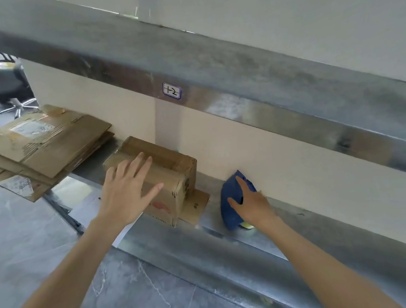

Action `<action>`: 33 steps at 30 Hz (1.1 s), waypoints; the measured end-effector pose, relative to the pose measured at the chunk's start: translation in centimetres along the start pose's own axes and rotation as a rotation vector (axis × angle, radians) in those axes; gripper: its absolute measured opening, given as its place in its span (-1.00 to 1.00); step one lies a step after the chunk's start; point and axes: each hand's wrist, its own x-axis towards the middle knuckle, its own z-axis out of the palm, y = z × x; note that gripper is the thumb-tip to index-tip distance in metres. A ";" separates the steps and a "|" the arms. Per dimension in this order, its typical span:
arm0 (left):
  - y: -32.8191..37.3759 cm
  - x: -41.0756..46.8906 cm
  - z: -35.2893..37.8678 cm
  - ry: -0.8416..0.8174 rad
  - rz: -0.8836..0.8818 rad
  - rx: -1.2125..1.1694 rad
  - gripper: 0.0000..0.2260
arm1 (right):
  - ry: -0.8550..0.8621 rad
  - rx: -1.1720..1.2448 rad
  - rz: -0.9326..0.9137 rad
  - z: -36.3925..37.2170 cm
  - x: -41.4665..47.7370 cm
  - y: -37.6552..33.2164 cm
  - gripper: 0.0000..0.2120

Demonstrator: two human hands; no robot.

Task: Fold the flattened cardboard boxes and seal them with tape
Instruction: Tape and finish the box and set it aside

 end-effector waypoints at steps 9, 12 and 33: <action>-0.5 0.1 0.4 -0.020 0.026 -0.007 -0.30 | -0.086 0.281 0.053 2.0 0.8 -0.1 -0.21; -0.4 0.4 0.5 -0.019 0.031 -0.030 -0.31 | -0.117 0.322 0.059 1.9 1.1 0.0 -0.21; -0.5 1.5 -0.5 0.058 0.129 -0.247 -0.39 | 0.123 0.232 -0.343 -4.8 -1.3 -4.1 -0.35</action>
